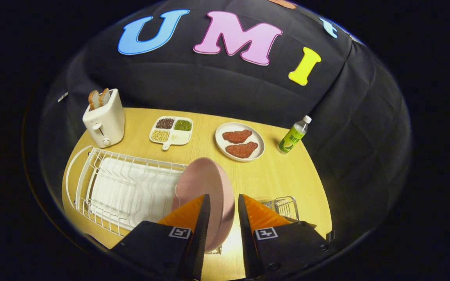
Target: Take the plate from the dish rack, then take the spoon from the basket and place it into the plate.
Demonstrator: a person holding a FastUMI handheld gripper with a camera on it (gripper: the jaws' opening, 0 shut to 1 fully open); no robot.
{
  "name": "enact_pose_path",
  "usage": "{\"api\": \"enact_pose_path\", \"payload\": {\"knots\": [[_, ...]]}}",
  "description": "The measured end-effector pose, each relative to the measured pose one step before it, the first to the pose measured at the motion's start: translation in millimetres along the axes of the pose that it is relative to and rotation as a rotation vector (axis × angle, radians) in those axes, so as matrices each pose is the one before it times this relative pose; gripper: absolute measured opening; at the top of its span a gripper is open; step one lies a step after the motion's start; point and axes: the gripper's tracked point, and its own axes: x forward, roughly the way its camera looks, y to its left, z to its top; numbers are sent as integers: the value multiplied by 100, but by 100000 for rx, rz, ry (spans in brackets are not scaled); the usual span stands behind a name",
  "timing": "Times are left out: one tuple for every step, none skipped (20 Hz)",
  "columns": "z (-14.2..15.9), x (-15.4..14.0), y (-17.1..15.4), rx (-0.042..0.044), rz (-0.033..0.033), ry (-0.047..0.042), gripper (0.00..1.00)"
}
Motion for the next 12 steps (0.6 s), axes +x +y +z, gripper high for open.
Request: {"api": "enact_pose_path", "payload": {"knots": [[-120, 253, -540, 591, -3911, -55, 36], [-36, -62, -394, 842, -3930, 339, 28], [-20, 273, -26, -335, -973, 60, 20], [269, -253, 345, 262, 23, -878, 20], [204, -178, 327, -570, 300, -353, 17], [264, -171, 175, -1539, 72, -879, 16], [310, -160, 297, -2128, -41, -1047, 14], [456, -254, 221, -2291, -316, -1097, 14], [454, -169, 36, -2590, -767, -992, 14], [517, -49, -60, -2368, -985, -529, 14], [644, -142, -46, -1629, -748, -728, 14], [673, -168, -30, -1515, -630, -788, 14]]}}
